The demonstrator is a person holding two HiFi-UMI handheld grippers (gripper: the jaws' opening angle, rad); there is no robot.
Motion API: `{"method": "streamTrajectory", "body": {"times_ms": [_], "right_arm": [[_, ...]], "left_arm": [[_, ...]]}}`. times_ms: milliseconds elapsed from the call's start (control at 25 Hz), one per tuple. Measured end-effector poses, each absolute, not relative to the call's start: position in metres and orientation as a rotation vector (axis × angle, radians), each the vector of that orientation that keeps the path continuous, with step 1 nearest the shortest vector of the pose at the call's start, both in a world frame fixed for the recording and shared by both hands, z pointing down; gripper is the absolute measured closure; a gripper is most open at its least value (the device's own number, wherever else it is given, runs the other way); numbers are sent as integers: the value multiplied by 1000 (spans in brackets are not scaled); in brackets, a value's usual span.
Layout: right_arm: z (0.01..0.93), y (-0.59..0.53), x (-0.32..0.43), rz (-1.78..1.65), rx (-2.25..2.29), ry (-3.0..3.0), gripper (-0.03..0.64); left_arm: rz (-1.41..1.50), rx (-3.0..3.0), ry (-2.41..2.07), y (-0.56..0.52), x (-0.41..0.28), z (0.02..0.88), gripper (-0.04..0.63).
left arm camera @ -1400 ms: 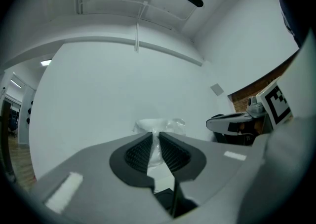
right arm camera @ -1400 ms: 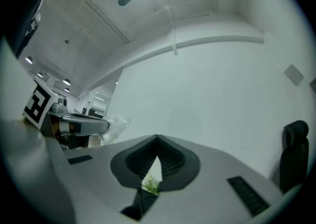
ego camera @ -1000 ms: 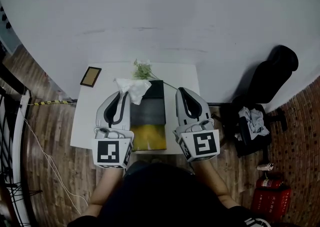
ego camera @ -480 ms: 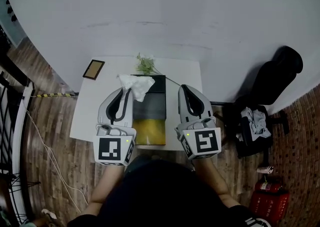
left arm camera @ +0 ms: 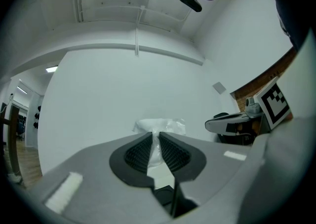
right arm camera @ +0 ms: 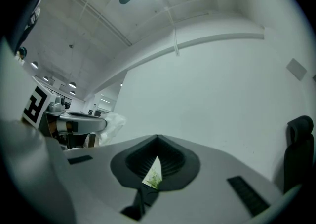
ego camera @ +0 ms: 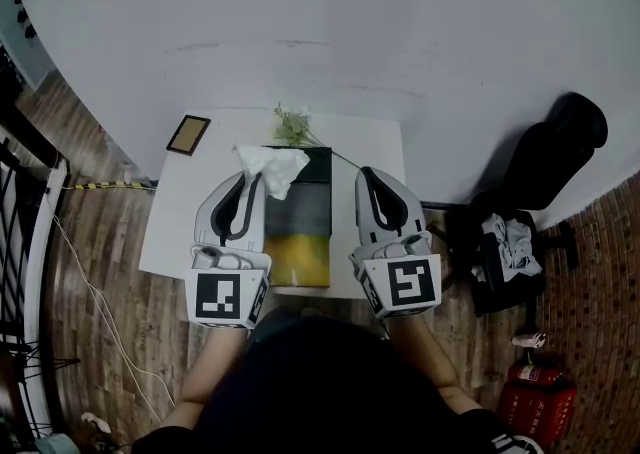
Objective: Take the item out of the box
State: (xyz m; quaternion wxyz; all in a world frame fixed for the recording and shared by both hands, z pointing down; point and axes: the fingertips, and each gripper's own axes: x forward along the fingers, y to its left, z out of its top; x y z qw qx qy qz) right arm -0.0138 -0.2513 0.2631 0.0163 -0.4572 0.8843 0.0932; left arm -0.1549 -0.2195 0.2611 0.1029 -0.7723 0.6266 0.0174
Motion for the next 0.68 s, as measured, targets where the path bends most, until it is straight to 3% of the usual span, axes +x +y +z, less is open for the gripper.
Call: {"method": "streamTrajectory", "body": {"times_ms": [680], "right_arm": [[266, -247, -16, 283, -1415, 2751, 606]], "left_arm": [[51, -2288, 1837, -210, -155, 268, 540]]}}
